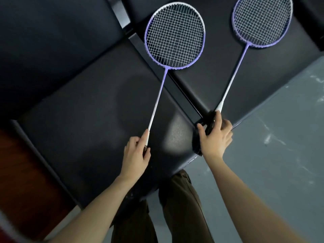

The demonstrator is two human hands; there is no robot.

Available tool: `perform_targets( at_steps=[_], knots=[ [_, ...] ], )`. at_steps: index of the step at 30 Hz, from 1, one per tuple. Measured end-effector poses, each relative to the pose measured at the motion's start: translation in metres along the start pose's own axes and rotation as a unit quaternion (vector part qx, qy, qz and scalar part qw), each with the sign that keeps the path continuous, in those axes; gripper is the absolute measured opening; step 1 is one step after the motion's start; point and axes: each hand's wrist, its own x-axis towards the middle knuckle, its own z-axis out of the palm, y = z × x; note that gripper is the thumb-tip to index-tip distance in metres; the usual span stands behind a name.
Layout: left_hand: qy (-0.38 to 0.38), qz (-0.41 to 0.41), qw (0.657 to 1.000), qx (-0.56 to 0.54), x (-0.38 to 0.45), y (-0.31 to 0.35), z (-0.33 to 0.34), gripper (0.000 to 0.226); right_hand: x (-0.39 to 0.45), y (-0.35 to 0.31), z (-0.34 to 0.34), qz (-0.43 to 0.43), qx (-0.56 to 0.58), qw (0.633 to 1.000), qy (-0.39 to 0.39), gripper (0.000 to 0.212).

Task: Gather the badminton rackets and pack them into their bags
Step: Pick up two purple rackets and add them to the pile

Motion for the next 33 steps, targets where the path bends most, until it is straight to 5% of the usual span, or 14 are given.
perform_targets(
  at_steps=[5, 14, 33],
  knots=[
    [0.039, 0.01, 0.998, -0.044, 0.009, 0.015, 0.0, 0.067, 0.012, -0.001, 0.011, 0.026, 0.013, 0.999, -0.038, 0.071],
    [0.088, 0.014, 0.995, -0.054, -0.021, 0.033, -0.051, 0.061, -0.026, -0.049, -0.031, 0.014, 0.202, 0.979, -0.03, 0.065],
    [0.266, 0.023, 0.956, -0.117, -0.273, 0.049, -0.269, 0.053, -0.349, -0.156, -0.167, -0.204, 0.264, 0.943, -0.024, 0.063]
  ],
)
